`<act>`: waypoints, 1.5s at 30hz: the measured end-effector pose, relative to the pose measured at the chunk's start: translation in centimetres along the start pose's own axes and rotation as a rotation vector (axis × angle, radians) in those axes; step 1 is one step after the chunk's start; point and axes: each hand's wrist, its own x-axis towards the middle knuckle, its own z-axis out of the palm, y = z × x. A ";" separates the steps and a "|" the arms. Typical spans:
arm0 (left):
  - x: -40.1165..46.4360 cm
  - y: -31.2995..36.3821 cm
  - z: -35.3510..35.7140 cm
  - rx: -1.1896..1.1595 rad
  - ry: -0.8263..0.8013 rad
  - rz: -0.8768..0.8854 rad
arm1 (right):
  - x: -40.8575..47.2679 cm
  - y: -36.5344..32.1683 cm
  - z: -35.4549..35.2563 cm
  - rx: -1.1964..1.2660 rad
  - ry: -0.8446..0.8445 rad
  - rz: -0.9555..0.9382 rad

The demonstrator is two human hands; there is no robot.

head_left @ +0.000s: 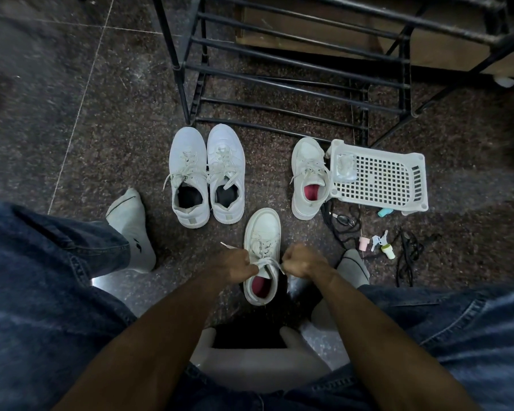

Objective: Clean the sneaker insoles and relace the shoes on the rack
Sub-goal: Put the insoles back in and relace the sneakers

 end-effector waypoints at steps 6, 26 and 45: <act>-0.4 0.5 1.8 -0.172 -0.035 -0.057 | -0.1 -0.6 3.3 -0.029 0.015 -0.011; 5.4 4.2 -6.9 -0.391 0.446 0.145 | 6.2 -4.6 -9.5 0.098 0.445 -0.121; 4.4 1.5 -3.4 -0.085 0.381 0.128 | 5.7 0.6 -5.2 -0.069 0.496 -0.050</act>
